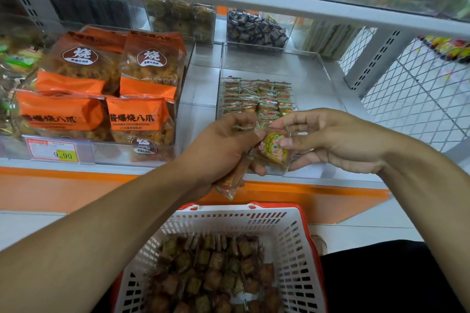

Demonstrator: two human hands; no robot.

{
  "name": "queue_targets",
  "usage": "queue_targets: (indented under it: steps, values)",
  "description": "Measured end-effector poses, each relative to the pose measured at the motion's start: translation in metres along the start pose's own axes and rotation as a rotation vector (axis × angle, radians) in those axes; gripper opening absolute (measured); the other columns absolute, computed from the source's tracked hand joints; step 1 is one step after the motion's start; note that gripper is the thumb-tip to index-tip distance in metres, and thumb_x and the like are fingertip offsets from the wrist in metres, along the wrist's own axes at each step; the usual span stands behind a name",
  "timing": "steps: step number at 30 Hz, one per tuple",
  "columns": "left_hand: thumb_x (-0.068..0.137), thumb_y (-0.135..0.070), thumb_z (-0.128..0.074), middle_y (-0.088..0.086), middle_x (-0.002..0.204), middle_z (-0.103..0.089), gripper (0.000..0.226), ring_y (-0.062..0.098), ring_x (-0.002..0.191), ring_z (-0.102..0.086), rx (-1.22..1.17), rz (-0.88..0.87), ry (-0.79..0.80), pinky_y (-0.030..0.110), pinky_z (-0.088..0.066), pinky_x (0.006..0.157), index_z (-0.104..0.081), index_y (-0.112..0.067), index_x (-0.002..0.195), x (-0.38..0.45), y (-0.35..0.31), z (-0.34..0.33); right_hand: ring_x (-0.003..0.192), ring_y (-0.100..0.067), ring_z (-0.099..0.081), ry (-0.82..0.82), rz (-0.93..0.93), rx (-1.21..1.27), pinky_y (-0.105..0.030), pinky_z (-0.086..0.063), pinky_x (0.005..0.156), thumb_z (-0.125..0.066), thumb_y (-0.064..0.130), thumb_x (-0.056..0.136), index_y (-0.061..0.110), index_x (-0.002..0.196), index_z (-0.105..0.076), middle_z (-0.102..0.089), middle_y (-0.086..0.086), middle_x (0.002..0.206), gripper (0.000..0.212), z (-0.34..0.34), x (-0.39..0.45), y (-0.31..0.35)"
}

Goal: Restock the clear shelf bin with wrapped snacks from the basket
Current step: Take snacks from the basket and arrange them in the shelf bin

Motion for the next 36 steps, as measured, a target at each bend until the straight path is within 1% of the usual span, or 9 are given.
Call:
queue_targets:
  steps: [3,6,9,18,22,26,31,34,36]
  values:
    - [0.091,-0.028,-0.072,0.004,0.09,-0.078,0.036,0.021,0.058,-0.071,-0.014,0.004,-0.08,0.023,-0.046,0.04,-0.058,-0.024,0.124,0.002,0.001,0.004,0.084,-0.023,-0.073,-0.055,0.031,-0.006,-0.031,-0.061,0.065,-0.068,0.004,0.077,0.004,0.118,-0.064,-0.073,-0.015,0.11,0.041,0.009,-0.003,0.01]
    - [0.09,-0.025,-0.074,0.029,0.087,-0.07,0.029,0.022,0.053,-0.068,-0.05,0.038,-0.142,0.022,-0.045,0.039,-0.064,-0.02,0.117,0.002,0.002,0.008,0.076,-0.027,-0.071,-0.363,0.163,-0.321,-0.033,-0.061,0.069,-0.074,-0.002,0.079,0.017,0.107,-0.068,-0.07,-0.017,0.107,0.034,0.03,-0.008,0.023]
    - [0.087,-0.022,-0.076,0.005,0.086,-0.076,0.022,0.018,0.062,-0.073,-0.104,0.07,-0.168,0.022,-0.047,0.041,-0.071,-0.017,0.108,0.004,0.003,0.009,0.059,-0.015,-0.068,-0.574,0.192,-0.752,-0.018,-0.051,0.056,-0.076,0.019,0.076,0.028,0.098,-0.068,-0.064,-0.002,0.1,0.025,0.044,-0.01,0.025]
    - [0.091,-0.024,-0.069,0.006,0.094,-0.077,0.022,0.016,0.065,-0.07,-0.223,0.281,-0.083,0.027,-0.053,0.053,-0.071,-0.011,0.109,0.006,0.009,0.003,0.092,-0.02,-0.061,-0.209,-0.25,-1.308,-0.034,-0.054,0.082,-0.062,0.016,0.085,0.032,0.102,-0.069,-0.067,0.001,0.106,0.024,0.039,0.015,0.01]
    - [0.092,-0.02,-0.069,0.002,0.066,-0.054,0.015,0.008,0.044,-0.041,-0.278,0.329,-0.063,0.02,-0.037,0.036,-0.061,-0.008,0.091,0.008,0.016,0.004,0.113,-0.021,-0.055,-0.076,-0.369,-1.346,-0.03,-0.048,0.094,-0.051,0.009,0.089,0.026,0.132,-0.06,-0.058,-0.003,0.135,0.047,0.036,0.024,0.005]
    - [0.095,-0.018,-0.065,-0.003,0.057,-0.041,0.014,0.005,0.04,-0.027,-0.286,0.306,-0.115,0.015,-0.023,0.028,-0.053,-0.014,0.09,0.011,0.018,0.004,0.113,-0.016,-0.05,-0.087,-0.349,-1.261,-0.024,-0.043,0.083,-0.049,0.015,0.096,0.026,0.144,-0.048,-0.05,0.002,0.145,0.049,0.041,0.024,-0.002]
    - [0.093,-0.02,-0.069,0.001,0.064,-0.05,0.013,0.006,0.044,-0.035,-0.256,0.275,-0.174,0.016,-0.027,0.031,-0.061,-0.01,0.094,0.011,0.017,0.005,0.108,-0.013,-0.057,-0.119,-0.29,-1.112,-0.023,-0.044,0.079,-0.052,0.005,0.091,0.024,0.134,-0.057,-0.062,0.004,0.13,0.047,0.045,0.018,-0.01]
    - [0.091,-0.022,-0.071,0.003,0.07,-0.059,0.011,0.011,0.049,-0.048,-0.062,0.216,-0.121,0.02,-0.034,0.036,-0.069,-0.011,0.094,0.009,0.018,0.002,0.096,-0.015,-0.066,-0.302,0.023,-1.189,-0.032,-0.053,0.087,-0.057,0.002,0.088,0.022,0.109,-0.069,-0.071,0.003,0.109,0.031,0.031,0.011,0.005]
    - [0.09,-0.02,-0.073,0.004,0.071,-0.066,0.01,0.016,0.051,-0.06,0.261,0.174,-0.028,0.023,-0.045,0.04,-0.07,-0.011,0.087,0.007,0.026,0.004,0.078,-0.017,-0.07,-0.289,0.216,-0.96,-0.033,-0.059,0.076,-0.061,0.003,0.083,0.026,0.085,-0.072,-0.073,0.004,0.083,0.026,0.009,0.002,0.015]
Point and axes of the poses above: each hand's wrist, its own x-axis towards the middle knuckle, its own z-axis out of the back of the hand, y = z × x, the point moved 2 cm from there along x, towards the middle knuckle
